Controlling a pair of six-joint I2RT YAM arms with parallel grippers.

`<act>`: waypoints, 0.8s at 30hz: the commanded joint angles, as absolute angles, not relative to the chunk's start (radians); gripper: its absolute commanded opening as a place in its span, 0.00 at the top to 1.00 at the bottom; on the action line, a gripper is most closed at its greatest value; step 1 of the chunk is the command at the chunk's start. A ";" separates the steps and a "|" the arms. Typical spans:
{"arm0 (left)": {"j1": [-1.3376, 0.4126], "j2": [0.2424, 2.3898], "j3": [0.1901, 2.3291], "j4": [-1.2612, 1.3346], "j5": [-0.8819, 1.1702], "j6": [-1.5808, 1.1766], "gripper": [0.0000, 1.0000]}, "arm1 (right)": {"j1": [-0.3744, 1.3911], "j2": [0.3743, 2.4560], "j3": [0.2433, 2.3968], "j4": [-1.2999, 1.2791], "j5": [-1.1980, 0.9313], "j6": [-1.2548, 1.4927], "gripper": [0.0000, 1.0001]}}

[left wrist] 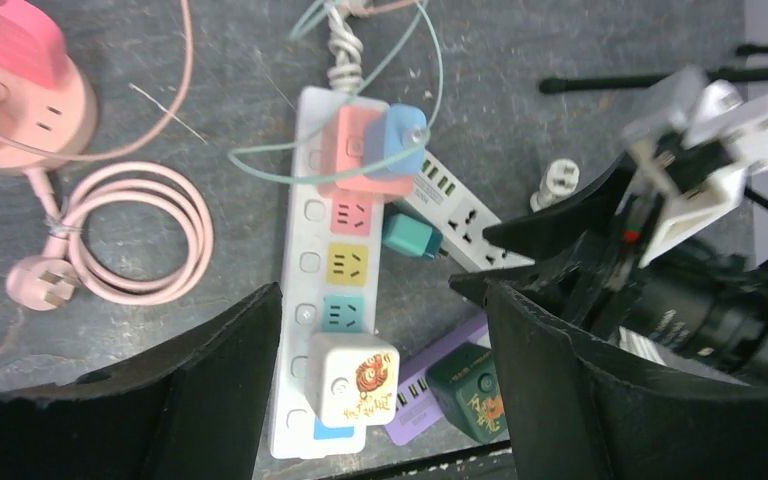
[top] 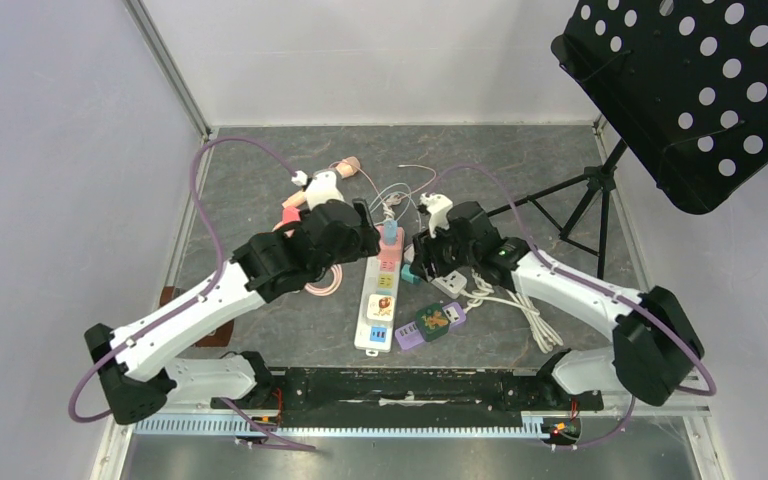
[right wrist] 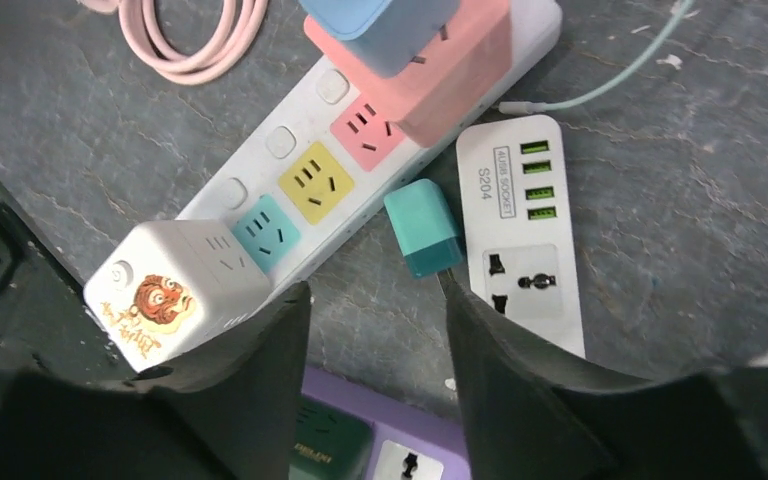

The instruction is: Insert the plug

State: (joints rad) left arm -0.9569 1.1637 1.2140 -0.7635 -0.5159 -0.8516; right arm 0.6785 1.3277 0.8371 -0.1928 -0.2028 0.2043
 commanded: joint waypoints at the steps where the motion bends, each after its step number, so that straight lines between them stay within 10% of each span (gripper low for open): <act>1: -0.906 1.097 1.233 -0.756 -0.536 -0.806 0.21 | 0.704 1.401 0.879 -0.128 -0.246 0.032 0.49; 24: -0.763 1.122 1.173 -0.696 -0.371 -0.798 0.23 | 0.758 1.627 0.900 -0.050 -0.096 -0.011 0.52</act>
